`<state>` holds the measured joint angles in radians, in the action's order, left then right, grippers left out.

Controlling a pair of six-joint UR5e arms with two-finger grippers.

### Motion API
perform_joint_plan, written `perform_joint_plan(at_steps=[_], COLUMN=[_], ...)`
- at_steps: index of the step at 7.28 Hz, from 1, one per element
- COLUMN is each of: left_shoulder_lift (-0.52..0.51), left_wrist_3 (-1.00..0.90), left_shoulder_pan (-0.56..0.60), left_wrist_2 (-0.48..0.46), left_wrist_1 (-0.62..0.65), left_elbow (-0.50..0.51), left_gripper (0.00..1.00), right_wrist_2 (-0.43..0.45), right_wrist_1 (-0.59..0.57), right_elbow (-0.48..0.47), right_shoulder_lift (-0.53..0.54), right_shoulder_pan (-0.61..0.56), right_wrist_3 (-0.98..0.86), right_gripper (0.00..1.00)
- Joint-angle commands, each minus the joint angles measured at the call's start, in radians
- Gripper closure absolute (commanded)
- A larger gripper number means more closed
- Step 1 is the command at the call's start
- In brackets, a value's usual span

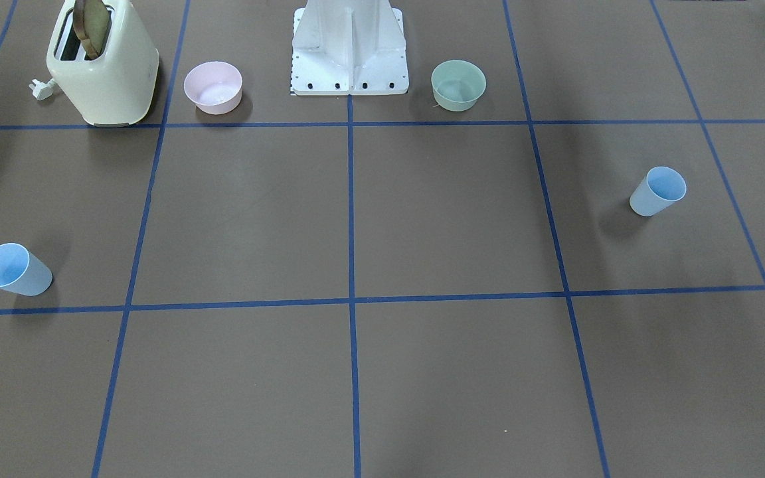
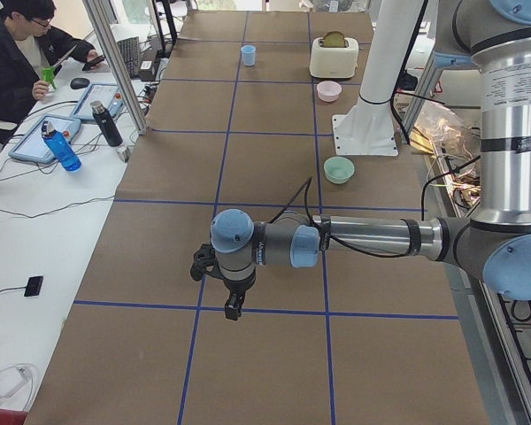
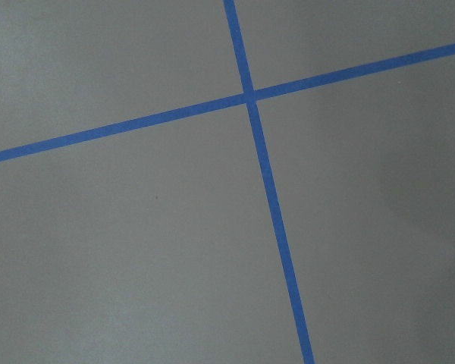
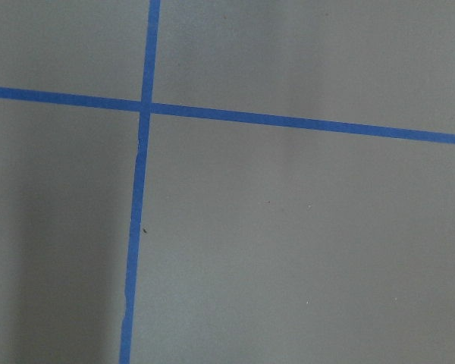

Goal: Stack blue cups with both arms
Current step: 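Lower the left gripper toward the light blue cup near its side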

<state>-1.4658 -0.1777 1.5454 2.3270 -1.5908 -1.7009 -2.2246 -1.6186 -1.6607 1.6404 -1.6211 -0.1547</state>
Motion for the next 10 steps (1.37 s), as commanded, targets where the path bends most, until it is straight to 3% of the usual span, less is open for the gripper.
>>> perform_joint_plan(at_steps=[1, 4, 6, 7, 10], left_shoulder_lift=[0.001, -0.011, -0.060, -0.065, -0.057], left_wrist_3=[0.001, 0.001, 0.001, 0.004, 0.012], left_shoulder_pan=[-0.001, -0.001, -0.001, -0.001, -0.001], left_wrist_2=[0.000, 0.006, -0.001, 0.002, 0.009], left_wrist_1=[-0.002, -0.046, -0.215, -0.266, -0.357], left_elbow=[0.000, -0.025, -0.010, -0.003, -0.015], left_gripper=[0.02, 0.02, 0.02, 0.02, 0.02], right_wrist_2=[0.008, -0.076, -0.086, -0.101, -0.116], right_wrist_1=[-0.001, 0.029, 0.228, 0.268, 0.272], right_elbow=[-0.043, -0.088, -0.073, -0.054, -0.066], right_shoulder_lift=[-0.001, -0.001, -0.002, -0.002, -0.011], right_shoulder_pan=[0.003, 0.027, 0.026, 0.026, 0.027], right_wrist_3=[-0.009, -0.002, 0.000, 0.004, 0.017], right_gripper=[0.00, 0.00, 0.00, 0.00, 0.00])
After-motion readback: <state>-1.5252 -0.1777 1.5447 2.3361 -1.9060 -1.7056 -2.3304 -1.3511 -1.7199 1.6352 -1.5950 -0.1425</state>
